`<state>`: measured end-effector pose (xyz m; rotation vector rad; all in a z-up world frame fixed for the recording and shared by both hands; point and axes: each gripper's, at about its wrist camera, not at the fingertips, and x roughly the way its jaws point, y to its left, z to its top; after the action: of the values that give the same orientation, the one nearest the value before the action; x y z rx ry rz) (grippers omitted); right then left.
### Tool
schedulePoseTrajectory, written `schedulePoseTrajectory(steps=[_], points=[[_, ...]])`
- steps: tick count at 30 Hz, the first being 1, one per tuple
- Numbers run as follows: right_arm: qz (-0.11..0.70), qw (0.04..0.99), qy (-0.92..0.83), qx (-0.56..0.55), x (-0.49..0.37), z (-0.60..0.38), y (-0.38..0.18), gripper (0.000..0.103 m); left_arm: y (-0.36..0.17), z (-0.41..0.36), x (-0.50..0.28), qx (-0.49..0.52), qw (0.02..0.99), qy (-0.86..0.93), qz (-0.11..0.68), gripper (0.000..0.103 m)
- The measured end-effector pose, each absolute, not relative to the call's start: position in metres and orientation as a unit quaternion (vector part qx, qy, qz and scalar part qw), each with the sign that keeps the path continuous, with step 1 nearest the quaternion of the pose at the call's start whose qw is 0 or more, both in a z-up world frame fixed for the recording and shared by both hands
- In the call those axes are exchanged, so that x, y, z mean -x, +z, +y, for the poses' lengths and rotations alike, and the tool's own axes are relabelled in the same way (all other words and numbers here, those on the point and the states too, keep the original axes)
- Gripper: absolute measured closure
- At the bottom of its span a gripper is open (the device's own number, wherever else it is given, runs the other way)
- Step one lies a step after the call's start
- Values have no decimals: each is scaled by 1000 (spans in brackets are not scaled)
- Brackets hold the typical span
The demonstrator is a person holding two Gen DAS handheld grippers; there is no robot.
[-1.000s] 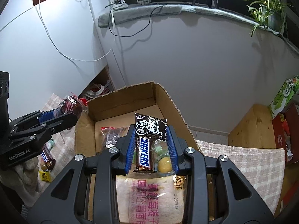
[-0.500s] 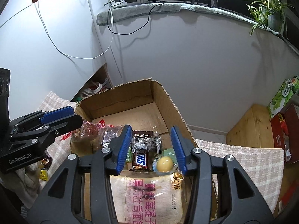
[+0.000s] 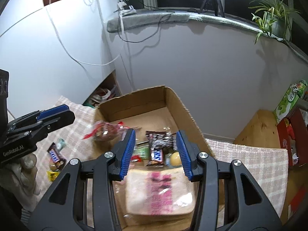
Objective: Organize snacks
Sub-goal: 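Move both open grippers back over the remaining snacks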
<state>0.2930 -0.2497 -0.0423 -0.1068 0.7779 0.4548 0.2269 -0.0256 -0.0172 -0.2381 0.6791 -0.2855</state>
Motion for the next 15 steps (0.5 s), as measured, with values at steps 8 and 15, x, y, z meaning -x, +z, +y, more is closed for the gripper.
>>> schedulePoseTrajectory(steps=[8, 15], points=[[358, 894, 260, 67, -247, -220, -33, 57, -7, 27, -186, 124, 935, -101, 316, 63], [357, 879, 304, 83, -208, -185, -40, 57, -22, 67, -158, 129, 932, -64, 333, 63]])
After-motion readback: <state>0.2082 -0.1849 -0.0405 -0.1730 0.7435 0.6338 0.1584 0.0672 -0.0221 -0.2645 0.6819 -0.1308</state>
